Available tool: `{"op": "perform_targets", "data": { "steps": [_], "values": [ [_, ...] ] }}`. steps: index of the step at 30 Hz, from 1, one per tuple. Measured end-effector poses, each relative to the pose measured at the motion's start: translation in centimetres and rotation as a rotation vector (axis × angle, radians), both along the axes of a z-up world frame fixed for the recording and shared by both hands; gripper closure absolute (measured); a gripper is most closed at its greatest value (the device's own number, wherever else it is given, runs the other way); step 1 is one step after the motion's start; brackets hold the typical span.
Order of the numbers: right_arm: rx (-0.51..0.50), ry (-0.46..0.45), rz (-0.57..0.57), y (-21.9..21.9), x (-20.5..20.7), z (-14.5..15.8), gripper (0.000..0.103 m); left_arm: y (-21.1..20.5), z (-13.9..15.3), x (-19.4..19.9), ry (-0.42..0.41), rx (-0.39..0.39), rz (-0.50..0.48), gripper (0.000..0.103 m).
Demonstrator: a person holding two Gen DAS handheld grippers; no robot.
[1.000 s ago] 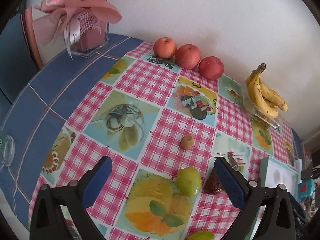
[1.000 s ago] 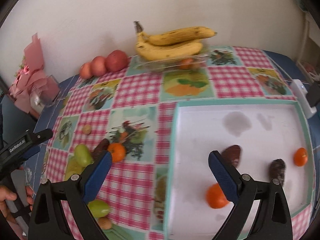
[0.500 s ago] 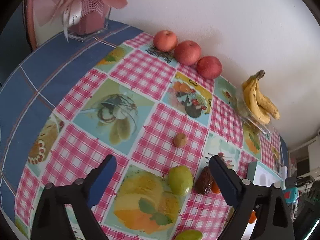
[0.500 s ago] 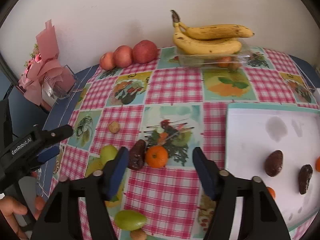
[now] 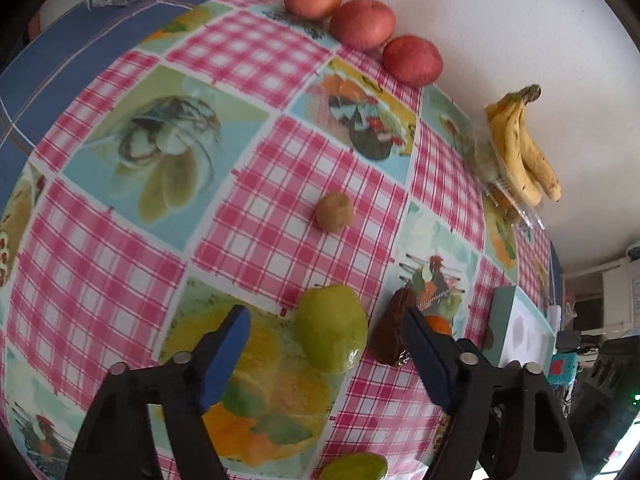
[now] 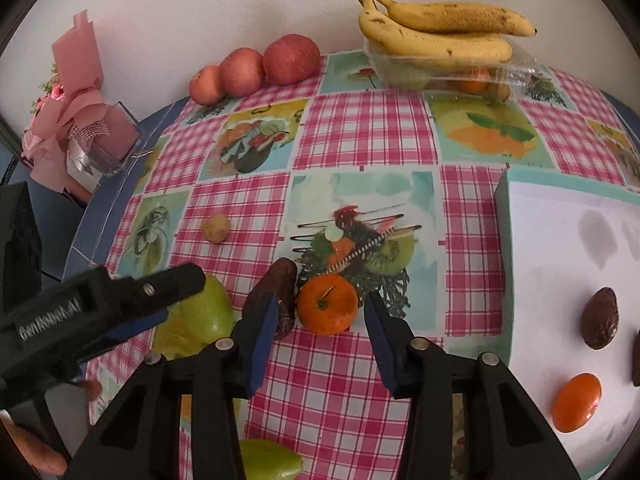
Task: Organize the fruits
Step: 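Grasp a green mango with the left tool while the right tool grasps an orange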
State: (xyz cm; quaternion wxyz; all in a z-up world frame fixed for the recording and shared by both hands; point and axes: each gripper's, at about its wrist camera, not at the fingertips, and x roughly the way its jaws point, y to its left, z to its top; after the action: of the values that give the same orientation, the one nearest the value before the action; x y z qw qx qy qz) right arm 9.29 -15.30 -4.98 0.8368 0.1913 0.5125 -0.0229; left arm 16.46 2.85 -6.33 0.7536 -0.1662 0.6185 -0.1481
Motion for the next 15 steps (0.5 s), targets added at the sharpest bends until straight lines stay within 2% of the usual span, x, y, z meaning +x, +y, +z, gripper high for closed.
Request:
{"op": "perform_targets", "data": {
  "steps": [3, 6, 10, 12, 15],
  "values": [
    [0.007, 0.003, -0.002, -0.1, 0.1, -0.2, 0.062, -0.4, -0.3, -0.1, 0.013, -0.005, -0.011, 0.03],
    [0.009, 0.006, 0.0, -0.1, 0.2, -0.4, 0.062, -0.7, -0.6, -0.1, 0.023, 0.005, -0.019, 0.041],
    [0.014, 0.009, 0.001, 0.0, 0.2, -0.6, 0.062, -0.6, -0.8, -0.1, 0.036, 0.004, -0.019, 0.045],
    [0.01, 0.012, 0.0, 0.0, 0.3, -0.8, 0.062, -0.7, -0.8, -0.2, 0.038, 0.004, -0.023, 0.057],
    [0.024, 0.018, -0.002, -0.2, 0.3, -1.2, 0.067, -0.6, -0.8, -0.2, 0.038, 0.0, -0.015, 0.06]
  ]
}}
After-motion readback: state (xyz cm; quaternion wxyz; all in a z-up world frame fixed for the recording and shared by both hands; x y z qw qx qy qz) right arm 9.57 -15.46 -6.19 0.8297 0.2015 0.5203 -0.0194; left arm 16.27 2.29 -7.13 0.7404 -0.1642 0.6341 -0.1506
